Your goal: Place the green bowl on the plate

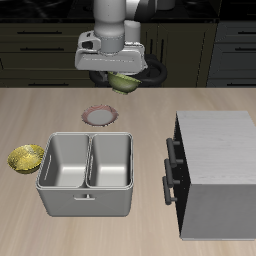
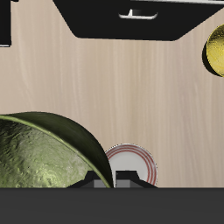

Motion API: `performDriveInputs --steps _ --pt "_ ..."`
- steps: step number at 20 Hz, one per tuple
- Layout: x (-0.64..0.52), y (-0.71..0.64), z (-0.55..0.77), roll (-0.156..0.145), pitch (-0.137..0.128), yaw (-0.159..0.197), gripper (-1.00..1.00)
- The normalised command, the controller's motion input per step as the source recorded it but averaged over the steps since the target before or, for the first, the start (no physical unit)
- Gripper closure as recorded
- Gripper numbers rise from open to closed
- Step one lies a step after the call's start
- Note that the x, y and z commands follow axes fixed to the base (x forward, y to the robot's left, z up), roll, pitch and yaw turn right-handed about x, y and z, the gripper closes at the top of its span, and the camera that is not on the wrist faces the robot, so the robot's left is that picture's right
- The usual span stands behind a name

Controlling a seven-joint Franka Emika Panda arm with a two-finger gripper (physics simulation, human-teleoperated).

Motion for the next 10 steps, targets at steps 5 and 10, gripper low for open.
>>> performDriveInputs --steps 5,10 --pt "-0.18 -0.11 -0.18 -0.005 0.007 -0.011 1.00" --pt "-0.27 -0.09 -0.17 0.018 -0.007 -0.038 1.00"
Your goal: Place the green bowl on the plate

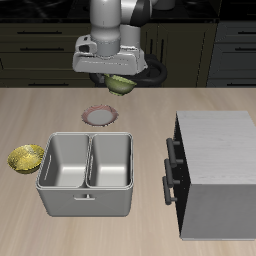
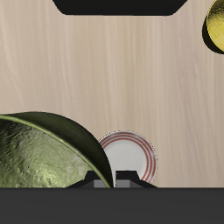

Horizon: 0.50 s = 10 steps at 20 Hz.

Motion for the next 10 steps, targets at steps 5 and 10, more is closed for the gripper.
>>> performDriveInputs --steps 5,10 --pt "-0.26 -0.02 -0.06 0.022 -0.037 0.011 1.00" --pt "-0.21 -0.11 -0.11 -0.005 -0.007 -0.008 1.00"
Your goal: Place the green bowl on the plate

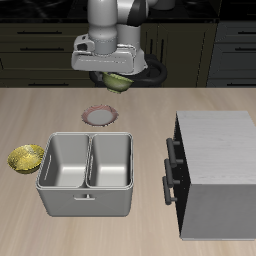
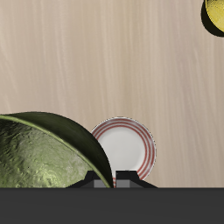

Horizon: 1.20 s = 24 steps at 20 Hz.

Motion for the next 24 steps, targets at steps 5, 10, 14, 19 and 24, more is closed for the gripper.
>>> performDriveInputs --steps 5,10,14,19,24 --pt "-0.24 -0.21 -0.10 -0.039 -0.012 -0.005 1.00" --pt "-0.06 -0.17 -0.09 -0.036 0.003 -0.007 1.00" --pt "0.00 -0.06 -0.10 -0.004 0.007 0.000 1.00" --pt "0.08 -0.10 -0.14 -0.011 -0.018 -0.007 1.00" --pt "0.06 -0.10 -0.23 0.022 -0.001 -0.004 1.00"
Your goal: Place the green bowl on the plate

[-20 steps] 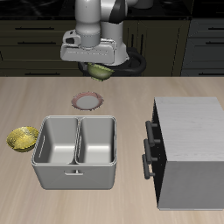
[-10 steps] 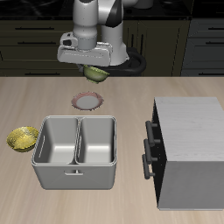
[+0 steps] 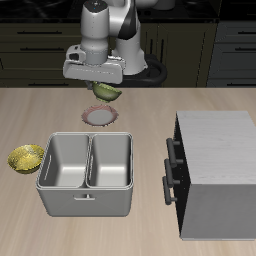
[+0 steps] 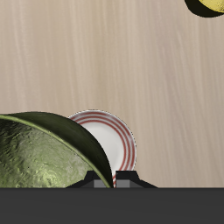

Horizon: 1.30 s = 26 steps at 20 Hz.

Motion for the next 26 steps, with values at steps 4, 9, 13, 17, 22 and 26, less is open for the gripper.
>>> performDriveInputs --steps 4,9,13,17,22,26 --pt "0.03 -0.08 -0.22 -0.027 0.016 0.011 1.00" --pt "-0.02 -0.08 -0.18 -0.020 0.027 0.024 1.00" --pt "-0.11 -0.10 -0.15 -0.028 0.051 0.010 1.00" --pt "-0.04 -0.09 -0.07 -0.018 0.018 0.010 1.00" --pt "0.02 0.00 -0.14 0.001 0.037 0.000 1.00" --pt "0.04 0.05 -0.13 0.005 0.028 0.002 1.00"
